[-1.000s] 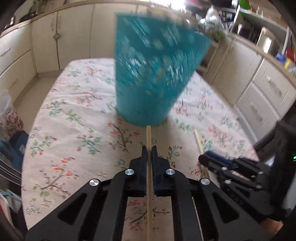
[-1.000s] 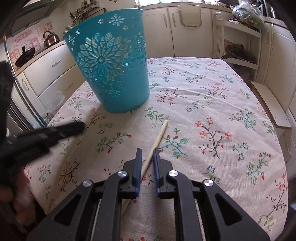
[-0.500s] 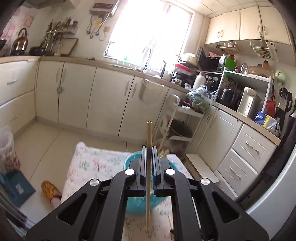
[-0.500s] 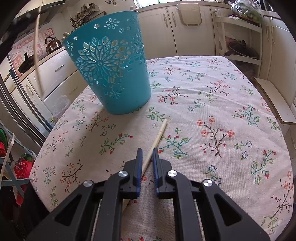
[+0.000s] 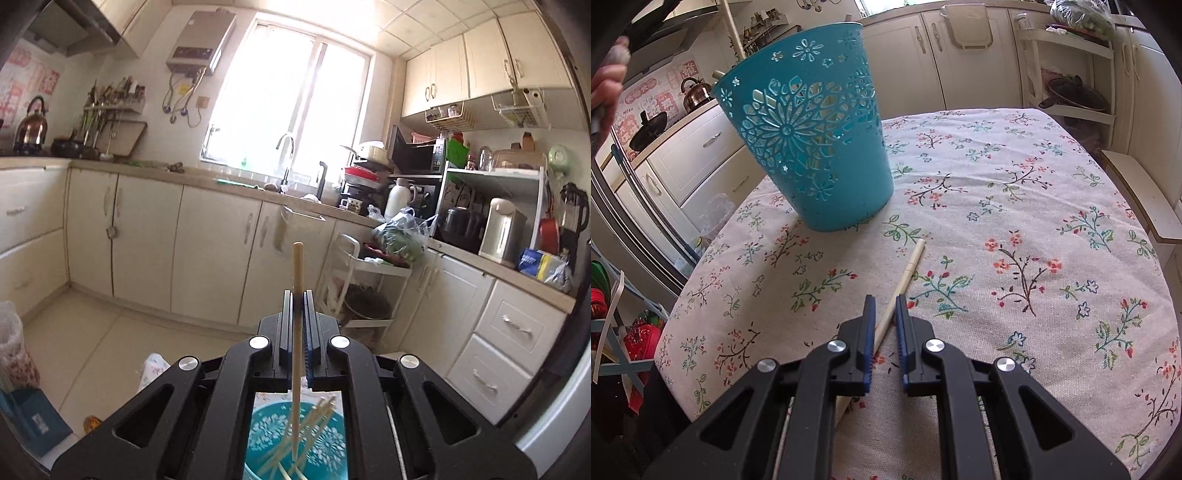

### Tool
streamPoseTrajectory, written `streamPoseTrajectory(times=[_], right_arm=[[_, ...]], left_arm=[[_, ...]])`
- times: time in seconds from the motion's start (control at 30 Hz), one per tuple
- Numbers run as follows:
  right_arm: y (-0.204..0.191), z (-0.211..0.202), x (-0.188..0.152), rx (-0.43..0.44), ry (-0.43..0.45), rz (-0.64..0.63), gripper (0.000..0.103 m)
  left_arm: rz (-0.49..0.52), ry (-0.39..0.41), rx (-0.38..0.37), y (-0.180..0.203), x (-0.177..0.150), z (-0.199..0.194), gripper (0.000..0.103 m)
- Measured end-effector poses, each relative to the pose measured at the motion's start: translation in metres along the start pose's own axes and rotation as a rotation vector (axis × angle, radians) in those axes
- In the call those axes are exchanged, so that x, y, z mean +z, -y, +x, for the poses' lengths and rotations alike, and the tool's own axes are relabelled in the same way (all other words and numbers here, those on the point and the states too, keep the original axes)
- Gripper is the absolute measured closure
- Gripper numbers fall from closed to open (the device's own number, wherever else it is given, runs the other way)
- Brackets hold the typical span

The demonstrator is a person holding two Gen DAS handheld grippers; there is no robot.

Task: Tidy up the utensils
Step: 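Lift the stick with the left gripper over the basket and open it, then close the right gripper on the last stick and lift it over the basket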

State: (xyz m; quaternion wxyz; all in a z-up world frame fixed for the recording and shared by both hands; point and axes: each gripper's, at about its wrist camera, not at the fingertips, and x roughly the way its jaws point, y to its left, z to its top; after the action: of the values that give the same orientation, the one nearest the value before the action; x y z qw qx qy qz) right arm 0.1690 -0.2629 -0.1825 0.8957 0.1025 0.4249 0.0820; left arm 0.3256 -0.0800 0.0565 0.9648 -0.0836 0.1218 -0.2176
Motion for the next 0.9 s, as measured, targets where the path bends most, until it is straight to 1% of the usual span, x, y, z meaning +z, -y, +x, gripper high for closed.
streamPoseTrajectory(times=[0.07,0.13,0.17,0.2,0.27,0.37,0.4,0.43,0.47,0.5,0.53,0.6,0.63,0.7,0.77,0.83,0.9], right_arm=[[-0.001,0.0,0.001,-0.002,-0.002,-0.004,0.09],[-0.001,0.0,0.0,0.003,-0.005,-0.006,0.088],[-0.002,0.001,0.001,0.007,-0.006,-0.007,0.086],[-0.003,0.001,0.001,0.007,-0.008,-0.011,0.085],[-0.004,0.001,0.001,0.003,-0.009,-0.014,0.083],[-0.006,0.001,0.0,-0.006,-0.01,-0.025,0.083],[-0.007,0.001,0.0,-0.009,-0.011,-0.028,0.083],[-0.007,0.001,0.0,-0.013,-0.012,-0.03,0.083],[-0.008,0.001,0.0,-0.018,-0.014,-0.034,0.083],[-0.009,0.001,0.0,-0.025,-0.016,-0.041,0.083],[-0.011,0.002,0.0,-0.035,-0.017,-0.051,0.083],[-0.015,0.002,0.0,-0.058,-0.018,-0.076,0.084],[-0.016,0.002,-0.001,-0.067,-0.018,-0.087,0.084],[-0.017,0.002,-0.001,-0.075,-0.022,-0.091,0.084],[-0.016,0.002,-0.001,-0.079,-0.028,-0.094,0.085],[-0.019,0.003,-0.001,-0.096,-0.038,-0.126,0.087],[-0.02,0.003,0.0,-0.107,-0.052,-0.167,0.093]], left_arm=[[0.029,-0.034,0.019,0.004,-0.009,0.017,0.098],[0.067,-0.084,0.037,0.006,-0.026,0.033,0.098],[0.082,-0.11,0.047,0.006,-0.036,0.039,0.098],[0.09,-0.154,0.056,0.004,-0.048,0.049,0.098],[0.085,-0.234,0.066,-0.005,-0.069,0.06,0.098],[0.065,-0.292,0.089,-0.018,-0.087,0.061,0.097],[0.052,-0.297,0.092,-0.023,-0.09,0.056,0.092],[0.042,-0.293,0.098,-0.027,-0.091,0.05,0.081],[0.025,-0.28,0.107,-0.032,-0.091,0.04,0.074],[0.01,-0.266,0.115,-0.037,-0.091,0.031,0.061],[-0.01,-0.247,0.129,-0.043,-0.092,0.019,0.052],[-0.053,-0.232,0.15,-0.057,-0.098,0.0,0.046],[-0.075,-0.242,0.16,-0.065,-0.106,-0.008,0.043],[-0.112,-0.283,0.181,-0.079,-0.127,-0.017,0.041],[-0.157,-0.345,0.208,-0.092,-0.153,-0.019,0.04],[-0.208,-0.4,0.224,-0.104,-0.181,-0.021,0.04],[-0.229,-0.44,0.239,-0.11,-0.202,-0.021,0.04]])
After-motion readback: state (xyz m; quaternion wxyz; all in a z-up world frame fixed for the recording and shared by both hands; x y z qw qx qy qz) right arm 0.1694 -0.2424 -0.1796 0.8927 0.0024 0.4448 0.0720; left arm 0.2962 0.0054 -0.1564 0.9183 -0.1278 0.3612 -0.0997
